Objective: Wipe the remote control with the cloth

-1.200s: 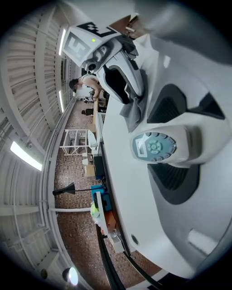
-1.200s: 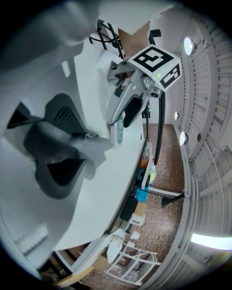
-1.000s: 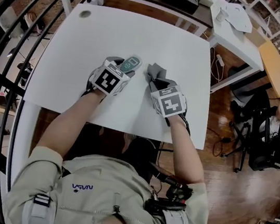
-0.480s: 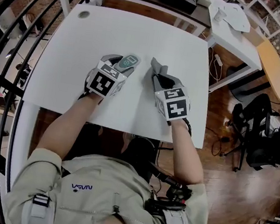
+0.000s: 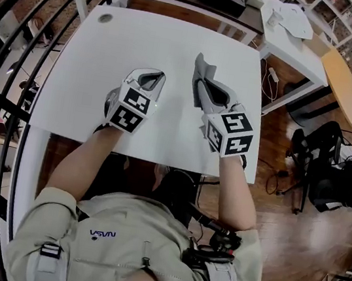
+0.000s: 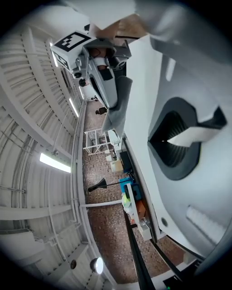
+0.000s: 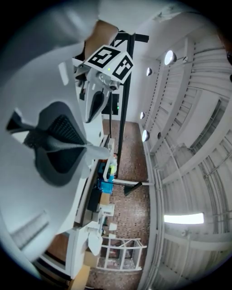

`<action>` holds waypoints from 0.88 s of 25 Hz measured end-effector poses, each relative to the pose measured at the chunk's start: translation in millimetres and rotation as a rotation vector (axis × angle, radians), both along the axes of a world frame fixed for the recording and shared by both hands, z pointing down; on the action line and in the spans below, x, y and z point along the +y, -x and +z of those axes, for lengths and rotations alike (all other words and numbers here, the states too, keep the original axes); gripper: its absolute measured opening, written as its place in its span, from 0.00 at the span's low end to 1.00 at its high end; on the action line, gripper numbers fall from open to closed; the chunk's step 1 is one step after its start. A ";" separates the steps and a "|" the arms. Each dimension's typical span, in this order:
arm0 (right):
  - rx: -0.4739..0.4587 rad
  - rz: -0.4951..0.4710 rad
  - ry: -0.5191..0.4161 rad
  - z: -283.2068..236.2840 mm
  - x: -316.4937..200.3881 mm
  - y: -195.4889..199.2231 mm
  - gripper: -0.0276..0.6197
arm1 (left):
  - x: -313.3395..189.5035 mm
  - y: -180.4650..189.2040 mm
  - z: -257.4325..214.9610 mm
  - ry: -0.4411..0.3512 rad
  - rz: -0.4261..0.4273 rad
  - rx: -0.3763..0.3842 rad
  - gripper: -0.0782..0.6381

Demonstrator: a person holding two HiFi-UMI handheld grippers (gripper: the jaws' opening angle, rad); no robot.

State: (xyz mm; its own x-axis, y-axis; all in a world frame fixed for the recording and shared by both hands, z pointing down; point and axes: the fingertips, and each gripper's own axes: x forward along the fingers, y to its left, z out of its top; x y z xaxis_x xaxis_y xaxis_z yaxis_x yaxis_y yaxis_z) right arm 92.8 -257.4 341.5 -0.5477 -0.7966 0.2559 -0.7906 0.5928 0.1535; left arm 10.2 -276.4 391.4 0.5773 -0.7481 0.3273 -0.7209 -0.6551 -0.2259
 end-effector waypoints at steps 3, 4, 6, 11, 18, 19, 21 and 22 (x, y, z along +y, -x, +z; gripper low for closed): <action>0.003 -0.004 0.007 3.1 3.0 1.5 0.08 | 0.7 3.7 13.9 0.048 0.006 -0.031 0.11; 0.005 -0.006 0.011 4.8 3.3 2.2 0.08 | 0.5 5.6 20.0 0.071 0.005 -0.041 0.11; 0.008 -0.009 0.018 7.6 3.4 3.5 0.08 | 1.0 8.4 33.0 0.118 0.006 -0.069 0.22; 0.013 -0.016 0.027 13.0 5.3 5.4 0.08 | 8.6 19.2 58.3 0.163 -0.026 -0.158 0.51; 0.016 -0.031 0.029 17.0 7.7 12.5 0.08 | 14.0 44.4 88.2 0.242 -0.095 -0.223 0.57; 0.016 -0.033 0.029 17.4 7.9 13.1 0.08 | 13.5 47.5 91.5 0.255 -0.103 -0.220 0.57; 0.016 -0.035 0.030 18.3 8.9 13.8 0.08 | 12.4 50.4 94.3 0.274 -0.113 -0.200 0.58; 0.015 -0.036 0.030 18.7 9.6 14.4 0.08 | 11.5 51.3 94.5 0.283 -0.115 -0.188 0.59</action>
